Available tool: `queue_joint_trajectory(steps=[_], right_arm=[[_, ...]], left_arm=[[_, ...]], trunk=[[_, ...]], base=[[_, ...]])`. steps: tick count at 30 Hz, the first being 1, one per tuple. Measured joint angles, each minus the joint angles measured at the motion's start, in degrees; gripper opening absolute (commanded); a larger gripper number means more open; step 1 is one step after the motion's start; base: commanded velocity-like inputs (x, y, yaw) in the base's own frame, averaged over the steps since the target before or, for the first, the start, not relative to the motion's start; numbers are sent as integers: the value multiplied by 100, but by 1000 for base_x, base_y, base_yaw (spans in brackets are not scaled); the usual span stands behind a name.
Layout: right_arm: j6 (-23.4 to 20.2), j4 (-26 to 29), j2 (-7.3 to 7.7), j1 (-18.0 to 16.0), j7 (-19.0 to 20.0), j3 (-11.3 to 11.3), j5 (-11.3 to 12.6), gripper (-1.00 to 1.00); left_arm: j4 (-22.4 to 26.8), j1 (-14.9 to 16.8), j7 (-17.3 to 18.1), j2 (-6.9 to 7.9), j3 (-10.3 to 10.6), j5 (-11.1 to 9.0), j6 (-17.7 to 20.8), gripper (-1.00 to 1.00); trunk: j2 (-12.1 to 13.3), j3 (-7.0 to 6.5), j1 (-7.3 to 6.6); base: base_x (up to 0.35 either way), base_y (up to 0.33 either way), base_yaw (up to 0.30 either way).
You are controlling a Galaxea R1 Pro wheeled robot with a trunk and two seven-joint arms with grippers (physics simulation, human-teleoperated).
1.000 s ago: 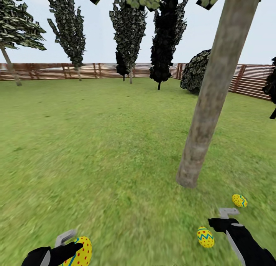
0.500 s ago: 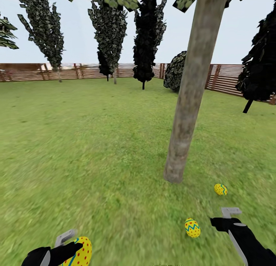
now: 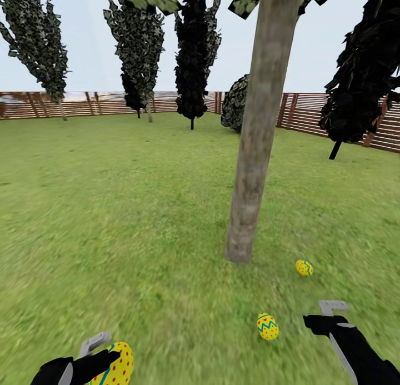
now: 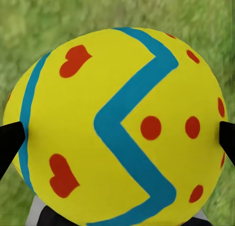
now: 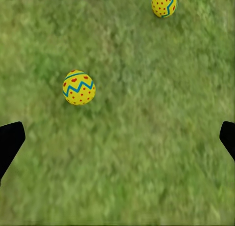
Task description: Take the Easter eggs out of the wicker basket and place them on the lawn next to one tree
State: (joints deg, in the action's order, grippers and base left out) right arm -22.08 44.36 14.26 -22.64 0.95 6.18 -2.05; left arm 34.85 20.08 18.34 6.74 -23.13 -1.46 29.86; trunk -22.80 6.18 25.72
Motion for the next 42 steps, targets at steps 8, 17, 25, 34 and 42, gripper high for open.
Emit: queue_joint_trajectory(steps=[8,17,25,34,42], right_arm=[[20,1,-1,0,-7,0,6,100],[16,-5,-9,2,-7,-7,-2,100],[25,8,-9,2,-7,-7,-2,100],[19,13,-5,2,-7,-4,-2,100],[0,1,-10,0,-7,-10,-2,100]], left_arm=[[-2,0,1,-3,3,-14,0,-100],[-5,2,0,-4,-8,-22,-2,-100],[-4,2,0,-4,-10,-22,-4,-100],[-4,2,1,-4,-10,-22,-1,-100],[-2,0,1,-3,-10,-22,-2,-100]], trunk=[[0,-1,0],[0,-17,0],[0,-17,0],[0,-17,0],[0,-17,0]], base=[[331,0,-21],[333,0,-263],[333,0,-282],[333,0,-279],[330,0,-33]])
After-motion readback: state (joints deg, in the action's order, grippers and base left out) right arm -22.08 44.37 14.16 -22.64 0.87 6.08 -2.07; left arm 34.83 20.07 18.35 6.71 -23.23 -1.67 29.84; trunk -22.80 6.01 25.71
